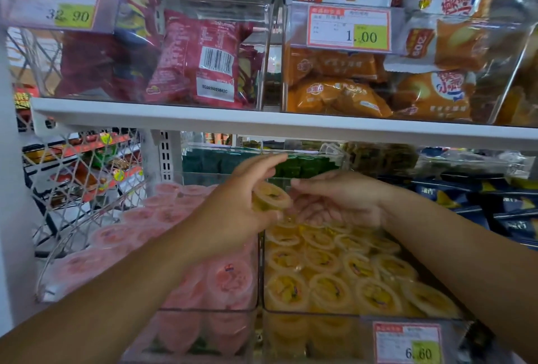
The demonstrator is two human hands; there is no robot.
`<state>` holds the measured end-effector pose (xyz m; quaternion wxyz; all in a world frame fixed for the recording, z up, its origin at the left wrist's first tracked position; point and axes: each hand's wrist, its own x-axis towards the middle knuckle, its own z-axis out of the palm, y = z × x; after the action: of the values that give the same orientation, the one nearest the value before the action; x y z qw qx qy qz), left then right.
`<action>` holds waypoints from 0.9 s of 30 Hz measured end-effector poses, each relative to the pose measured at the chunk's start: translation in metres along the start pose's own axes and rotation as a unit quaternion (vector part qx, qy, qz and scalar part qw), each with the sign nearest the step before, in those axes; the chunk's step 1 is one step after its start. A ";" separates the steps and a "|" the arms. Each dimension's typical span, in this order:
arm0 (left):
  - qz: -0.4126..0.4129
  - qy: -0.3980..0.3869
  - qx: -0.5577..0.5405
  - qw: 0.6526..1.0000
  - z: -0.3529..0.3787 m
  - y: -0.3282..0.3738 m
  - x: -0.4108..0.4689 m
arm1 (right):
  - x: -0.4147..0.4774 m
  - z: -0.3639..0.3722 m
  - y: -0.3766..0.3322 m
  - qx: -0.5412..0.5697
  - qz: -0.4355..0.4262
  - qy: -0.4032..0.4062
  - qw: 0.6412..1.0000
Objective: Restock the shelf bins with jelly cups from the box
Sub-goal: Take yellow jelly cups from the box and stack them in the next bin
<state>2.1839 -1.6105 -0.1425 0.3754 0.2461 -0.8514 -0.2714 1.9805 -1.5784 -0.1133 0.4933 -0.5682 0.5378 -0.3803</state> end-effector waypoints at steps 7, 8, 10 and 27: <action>-0.038 -0.062 0.196 0.978 0.002 -0.002 0.008 | 0.018 -0.036 0.003 -0.153 -0.035 0.234 0.959; -0.034 -0.086 0.244 0.965 -0.002 -0.007 0.006 | 0.024 -0.051 0.007 -0.300 -0.009 0.291 0.909; -0.020 -0.118 0.281 0.952 -0.007 -0.013 0.001 | 0.035 -0.076 0.021 -0.441 0.044 0.309 0.841; -0.055 -0.145 0.247 0.957 -0.008 -0.028 -0.003 | 0.085 -0.099 0.087 -0.481 0.100 0.296 0.819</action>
<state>2.1980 -1.6313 -0.1570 0.1603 0.3357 -0.9222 -0.1057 1.8754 -1.6713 -0.1839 0.0097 -0.5364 0.8261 -0.1722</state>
